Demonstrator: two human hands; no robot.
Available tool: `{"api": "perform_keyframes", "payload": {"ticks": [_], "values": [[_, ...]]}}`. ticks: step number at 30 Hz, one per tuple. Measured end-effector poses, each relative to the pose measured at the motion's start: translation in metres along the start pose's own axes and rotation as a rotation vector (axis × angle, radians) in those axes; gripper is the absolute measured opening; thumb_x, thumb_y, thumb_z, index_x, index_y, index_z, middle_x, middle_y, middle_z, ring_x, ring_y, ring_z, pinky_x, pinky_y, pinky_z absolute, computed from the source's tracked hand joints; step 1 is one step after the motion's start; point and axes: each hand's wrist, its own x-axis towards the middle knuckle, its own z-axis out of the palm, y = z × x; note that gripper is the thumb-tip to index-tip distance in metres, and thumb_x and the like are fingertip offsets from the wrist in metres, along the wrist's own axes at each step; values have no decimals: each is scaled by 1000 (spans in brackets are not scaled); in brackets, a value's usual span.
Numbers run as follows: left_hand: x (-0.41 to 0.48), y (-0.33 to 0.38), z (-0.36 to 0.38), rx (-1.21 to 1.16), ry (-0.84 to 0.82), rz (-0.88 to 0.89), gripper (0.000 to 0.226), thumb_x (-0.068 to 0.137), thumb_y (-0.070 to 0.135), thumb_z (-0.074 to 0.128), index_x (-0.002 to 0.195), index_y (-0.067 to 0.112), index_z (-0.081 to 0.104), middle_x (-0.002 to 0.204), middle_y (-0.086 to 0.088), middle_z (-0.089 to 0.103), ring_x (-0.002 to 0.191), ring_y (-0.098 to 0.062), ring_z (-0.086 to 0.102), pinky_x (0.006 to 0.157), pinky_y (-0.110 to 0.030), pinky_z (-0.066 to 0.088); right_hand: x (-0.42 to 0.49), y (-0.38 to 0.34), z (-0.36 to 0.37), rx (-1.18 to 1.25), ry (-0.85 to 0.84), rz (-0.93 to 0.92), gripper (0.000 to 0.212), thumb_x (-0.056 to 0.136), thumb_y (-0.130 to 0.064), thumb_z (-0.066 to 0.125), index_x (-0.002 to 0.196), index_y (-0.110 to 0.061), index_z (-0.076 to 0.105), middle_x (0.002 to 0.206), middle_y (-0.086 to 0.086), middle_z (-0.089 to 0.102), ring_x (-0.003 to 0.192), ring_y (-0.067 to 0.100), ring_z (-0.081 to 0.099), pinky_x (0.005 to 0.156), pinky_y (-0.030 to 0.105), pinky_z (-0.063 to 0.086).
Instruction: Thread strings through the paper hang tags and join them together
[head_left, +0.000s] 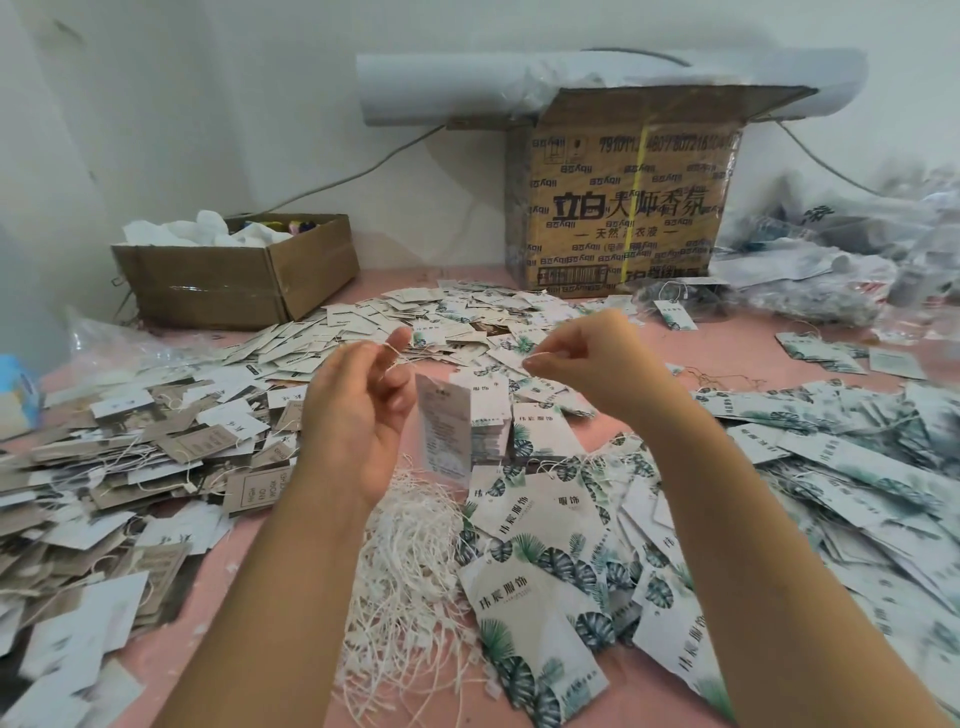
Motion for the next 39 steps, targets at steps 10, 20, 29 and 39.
{"api": "perform_keyframes", "payload": {"ticks": [10, 20, 29, 39], "values": [[4, -7, -8, 17, 54, -90, 11, 92, 4, 51, 84, 8, 58, 57, 0, 61, 47, -6, 55, 45, -15, 46, -4, 5, -8, 298, -63, -29, 17, 74, -33, 65, 82, -20, 73, 42, -10, 53, 47, 15, 40, 49, 26, 35], [-4, -7, -1, 237, -109, -19, 21, 68, 1, 61, 86, 6, 68, 71, -3, 71, 63, -8, 67, 59, -15, 52, -7, -4, -3, 591, -74, -71, 16, 97, -3, 40, 91, -12, 51, 54, 0, 57, 51, 15, 50, 51, 22, 45], [-15, -7, 11, 329, -257, 67, 23, 85, -2, 56, 101, 14, 59, 70, -1, 69, 56, -6, 59, 56, -19, 52, -8, -7, -8, 697, -194, -94, 15, 88, 12, 49, 88, -1, 57, 77, 13, 67, 69, 23, 66, 73, 27, 55], [-16, -10, 11, 453, -317, 126, 38, 65, 18, 68, 102, 18, 59, 76, -3, 73, 63, -7, 62, 58, -19, 50, -7, -12, -11, 184, -8, -138, 3, 78, -22, 72, 75, -19, 72, 70, 7, 67, 59, 19, 58, 57, 26, 49]]}}
